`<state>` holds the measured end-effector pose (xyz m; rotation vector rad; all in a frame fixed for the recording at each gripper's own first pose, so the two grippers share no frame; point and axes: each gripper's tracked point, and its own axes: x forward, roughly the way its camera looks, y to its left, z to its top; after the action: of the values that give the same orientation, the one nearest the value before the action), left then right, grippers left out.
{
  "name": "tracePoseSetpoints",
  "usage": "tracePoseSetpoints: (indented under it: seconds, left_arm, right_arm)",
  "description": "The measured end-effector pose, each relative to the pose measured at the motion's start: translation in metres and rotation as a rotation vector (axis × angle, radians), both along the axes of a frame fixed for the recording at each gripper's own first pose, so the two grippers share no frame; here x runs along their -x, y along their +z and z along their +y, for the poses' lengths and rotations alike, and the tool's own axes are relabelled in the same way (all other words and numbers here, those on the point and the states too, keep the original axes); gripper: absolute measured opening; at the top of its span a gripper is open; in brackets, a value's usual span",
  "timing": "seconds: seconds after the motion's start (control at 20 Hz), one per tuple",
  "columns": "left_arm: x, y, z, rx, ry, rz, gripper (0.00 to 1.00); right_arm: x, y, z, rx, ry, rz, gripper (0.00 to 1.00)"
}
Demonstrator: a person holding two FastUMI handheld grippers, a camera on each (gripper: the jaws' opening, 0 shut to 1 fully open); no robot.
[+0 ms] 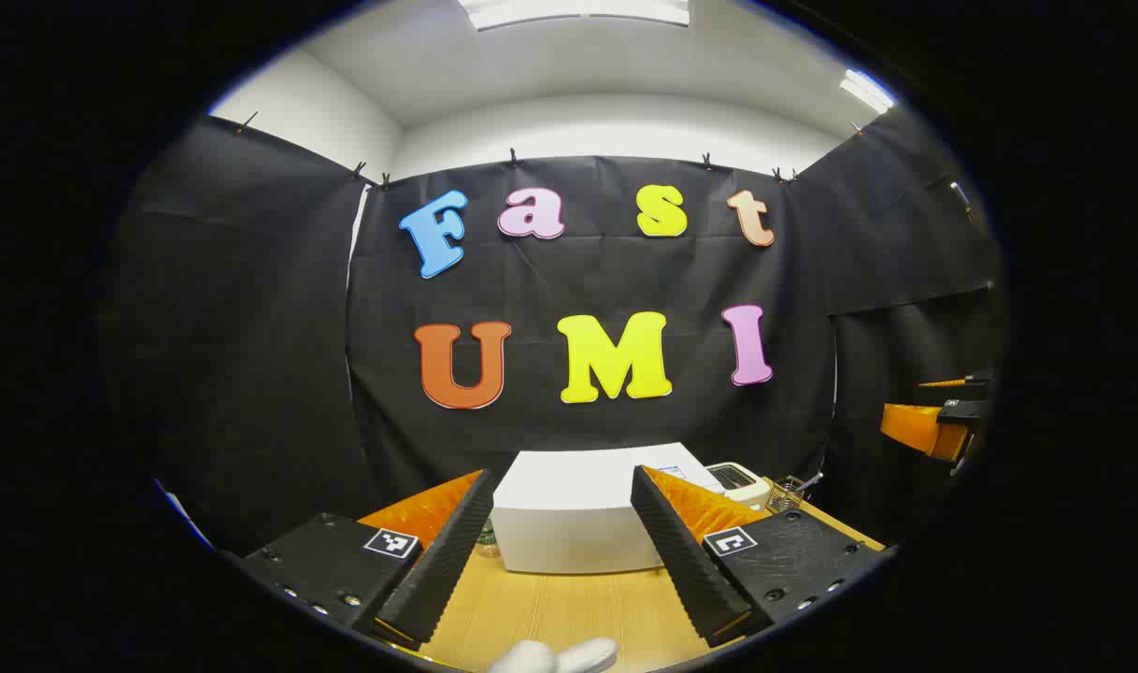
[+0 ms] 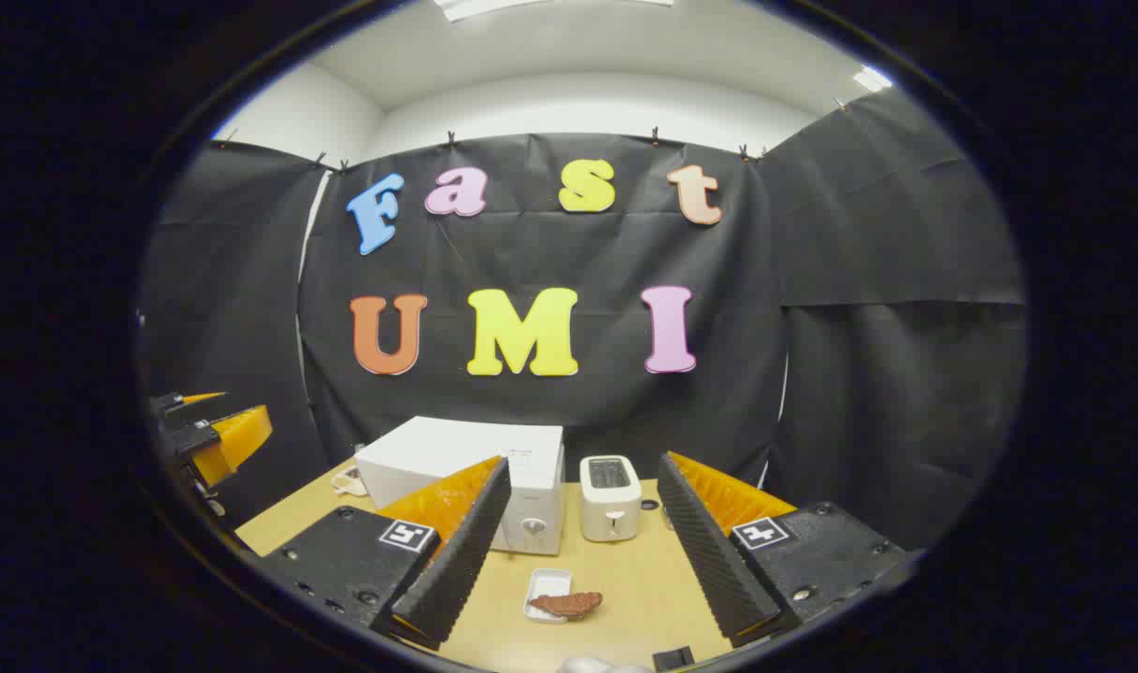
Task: Open the microwave oven with the left hand, put the food in, and close the microwave oven.
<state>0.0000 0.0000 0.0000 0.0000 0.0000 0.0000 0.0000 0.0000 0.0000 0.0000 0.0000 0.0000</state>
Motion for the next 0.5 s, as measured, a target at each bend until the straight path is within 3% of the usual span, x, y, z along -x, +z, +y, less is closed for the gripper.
tracePoseSetpoints:
  seconds: [0.35,0.4,0.45,0.5]
  left_arm:
    - [-0.011,-0.007,-0.009,-0.023,-0.007,0.003,0.95]
    - [-0.013,-0.007,-0.009,-0.025,-0.007,0.003,0.95]
    - [-0.016,-0.009,-0.009,-0.029,-0.004,0.004,0.95]
    - [-0.017,-0.011,-0.009,-0.03,-0.003,0.006,0.95]
  right_arm:
    - [-0.009,0.0,-0.005,0.005,0.002,0.0,1.0]
    - [-0.011,0.0,-0.006,0.003,0.002,0.001,0.9]
    - [-0.013,-0.001,-0.007,0.003,0.001,0.003,0.9]
    - [-0.015,-0.001,-0.007,0.0,0.002,0.005,1.0]
